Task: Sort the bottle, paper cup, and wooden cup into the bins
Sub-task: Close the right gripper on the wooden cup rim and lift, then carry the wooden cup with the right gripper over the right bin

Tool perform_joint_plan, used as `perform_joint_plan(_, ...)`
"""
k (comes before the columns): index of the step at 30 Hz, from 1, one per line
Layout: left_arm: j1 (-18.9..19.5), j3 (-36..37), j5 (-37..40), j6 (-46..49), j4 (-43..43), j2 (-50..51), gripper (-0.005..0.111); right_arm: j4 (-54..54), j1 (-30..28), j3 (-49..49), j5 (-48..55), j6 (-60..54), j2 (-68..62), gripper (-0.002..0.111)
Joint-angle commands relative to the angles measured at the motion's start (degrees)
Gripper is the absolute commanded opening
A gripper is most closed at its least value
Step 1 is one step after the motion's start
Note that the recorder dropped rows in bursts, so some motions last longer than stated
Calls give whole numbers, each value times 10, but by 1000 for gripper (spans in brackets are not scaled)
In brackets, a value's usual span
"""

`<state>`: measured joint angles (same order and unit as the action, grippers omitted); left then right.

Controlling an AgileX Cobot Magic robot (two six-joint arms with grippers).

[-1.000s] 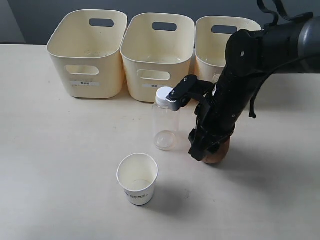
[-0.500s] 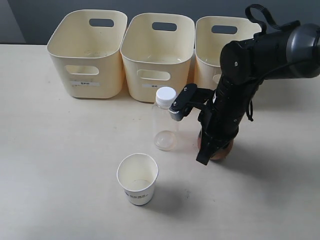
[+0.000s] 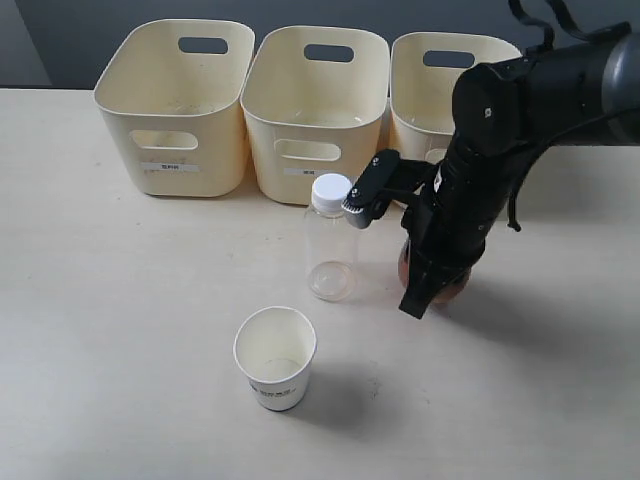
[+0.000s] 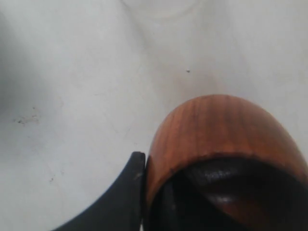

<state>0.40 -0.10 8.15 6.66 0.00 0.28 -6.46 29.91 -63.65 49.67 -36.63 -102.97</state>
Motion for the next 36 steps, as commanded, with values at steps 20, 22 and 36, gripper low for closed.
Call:
perform_joint_plan(20, 0, 1, -4, -1, 0, -3, 0, 23, -2, -1, -91, -2, 273, -1)
perform_joint_plan(22, 0, 1, -4, -1, 0, -3, 0, 23, -2, -1, -115, -2, 283, -1)
perform_joint_plan(36, 0, 1, -4, -1, 0, -3, 0, 18, -42, -1, -257, 46, 270, -1)
